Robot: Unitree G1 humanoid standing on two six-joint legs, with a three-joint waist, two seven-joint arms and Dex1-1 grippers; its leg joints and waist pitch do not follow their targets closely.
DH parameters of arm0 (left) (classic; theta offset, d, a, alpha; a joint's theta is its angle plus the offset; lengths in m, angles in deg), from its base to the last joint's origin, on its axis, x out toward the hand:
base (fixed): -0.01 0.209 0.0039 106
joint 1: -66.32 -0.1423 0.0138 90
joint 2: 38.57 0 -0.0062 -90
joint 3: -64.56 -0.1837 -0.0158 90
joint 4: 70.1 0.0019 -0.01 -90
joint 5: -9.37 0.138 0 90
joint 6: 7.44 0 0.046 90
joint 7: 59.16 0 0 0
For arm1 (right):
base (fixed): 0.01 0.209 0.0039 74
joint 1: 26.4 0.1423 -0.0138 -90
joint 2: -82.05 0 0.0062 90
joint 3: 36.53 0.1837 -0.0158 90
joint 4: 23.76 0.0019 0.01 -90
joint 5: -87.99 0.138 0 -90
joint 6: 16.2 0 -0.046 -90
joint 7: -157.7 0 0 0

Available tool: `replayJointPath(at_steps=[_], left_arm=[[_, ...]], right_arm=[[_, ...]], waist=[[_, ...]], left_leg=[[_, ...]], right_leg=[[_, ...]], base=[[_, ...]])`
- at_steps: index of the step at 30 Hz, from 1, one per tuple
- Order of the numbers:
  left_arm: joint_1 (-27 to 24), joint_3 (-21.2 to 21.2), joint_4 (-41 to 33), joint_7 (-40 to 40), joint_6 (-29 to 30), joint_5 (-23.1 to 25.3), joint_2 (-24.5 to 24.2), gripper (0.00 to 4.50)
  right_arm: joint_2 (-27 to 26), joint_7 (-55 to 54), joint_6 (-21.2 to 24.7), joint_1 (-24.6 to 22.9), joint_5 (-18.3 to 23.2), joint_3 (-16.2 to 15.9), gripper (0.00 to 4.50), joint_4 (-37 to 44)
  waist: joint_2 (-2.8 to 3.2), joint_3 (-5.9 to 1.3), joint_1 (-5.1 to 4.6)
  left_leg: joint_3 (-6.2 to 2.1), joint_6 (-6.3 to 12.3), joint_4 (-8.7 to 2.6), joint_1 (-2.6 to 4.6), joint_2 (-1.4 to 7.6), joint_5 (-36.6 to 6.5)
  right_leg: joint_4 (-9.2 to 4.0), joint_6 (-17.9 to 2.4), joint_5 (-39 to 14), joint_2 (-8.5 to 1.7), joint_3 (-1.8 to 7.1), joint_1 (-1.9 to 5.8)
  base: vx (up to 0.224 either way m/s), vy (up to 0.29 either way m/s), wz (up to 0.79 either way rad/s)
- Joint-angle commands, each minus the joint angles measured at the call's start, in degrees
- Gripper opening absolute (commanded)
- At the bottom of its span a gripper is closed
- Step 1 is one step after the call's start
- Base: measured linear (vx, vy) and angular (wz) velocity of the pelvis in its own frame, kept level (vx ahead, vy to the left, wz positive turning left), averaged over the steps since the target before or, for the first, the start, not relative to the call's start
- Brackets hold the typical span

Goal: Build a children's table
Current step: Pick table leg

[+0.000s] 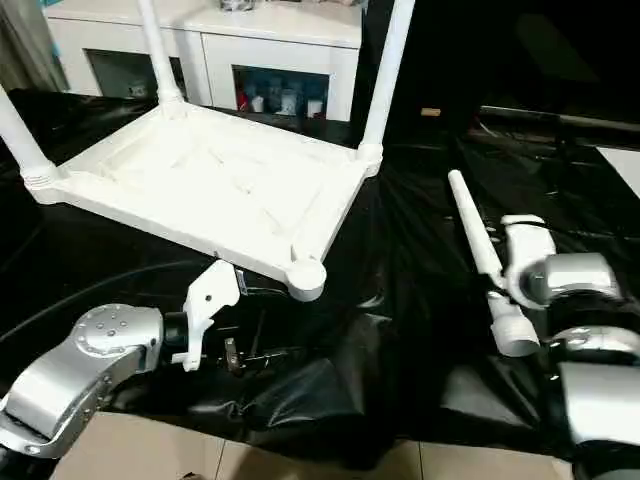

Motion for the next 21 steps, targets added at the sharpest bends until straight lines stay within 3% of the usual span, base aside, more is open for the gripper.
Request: replayJointPath(at_steps=[1,2,5,7,12,21], left_arm=[[0.7,0.3,-1.2,0.3,0.8,-0.4,-0.3,4.5],[0.8,0.3,-1.4,0.3,1.0,-0.3,-0.4,4.5],[1.0,0.4,-1.5,0.3,1.4,-0.3,-0.6,4.5],[1.1,0.5,-1.6,0.4,1.6,-0.2,-0.7,4.5],[1.4,0.4,-1.7,0.7,2.0,-0.5,-0.8,4.5],[1.6,0.5,-1.9,0.6,1.7,-0.6,-1.3,4.5]], right_arm=[[0.8,0.9,-0.7,0.7,-0.8,0.0,3.53,-1.3],[0.9,1.5,-0.9,0.2,-1.1,-0.5,3.29,-2.1],[1.0,2.1,-1.4,0.1,-1.1,-1.0,3.17,-3.2],[1.1,2.1,-1.5,0.3,-1.0,-1.1,2.96,-3.8],[1.2,1.9,-2.8,1.2,-0.7,-0.4,2.38,-5.7],[1.3,2.8,-3.5,1.3,0.0,0.3,1.87,-6.1]], waist=[[-0.85,-3.35,0.05],[-0.72,-3.29,0.02],[-0.93,-3.27,0.01],[-0.76,-3.28,0.04],[-0.74,-3.37,0.02],[-0.87,-3.42,0.09]], left_leg=[[-0.34,-1.31,-3.56,0.58,0.55,-17.3],[-0.4,-1.4,-3.57,0.58,0.57,-17.9],[-0.47,-1.42,-3.53,0.57,0.51,-18.5],[-0.51,-1.52,-3.49,0.71,0.54,-18.8],[-0.59,-1.58,-3.51,0.64,0.55,-19.1],[-0.53,-1.23,-3.5,0.5,0.55,-18.3]], right_leg=[[-4.67,-9.0,-23.4,-1.73,1.29,2.25],[-4.74,-8.7,-24.3,-1.73,1.27,2.16],[-4.89,-8.0,-26.1,-1.69,1.18,2.06],[-4.99,-7.8,-26.7,-1.74,1.15,1.9],[-4.82,-8.1,-25.9,-1.68,1.08,1.93],[-4.62,-8.6,-24.6,-1.66,1.08,2.09]], base=[[0.0,0.0,0.0],[0.0,0.0,0.0],[0.0,0.0,0.0],[0.0,0.0,0.0],[0.0,0.0,0.0],[0.0,0.0,0.0]])
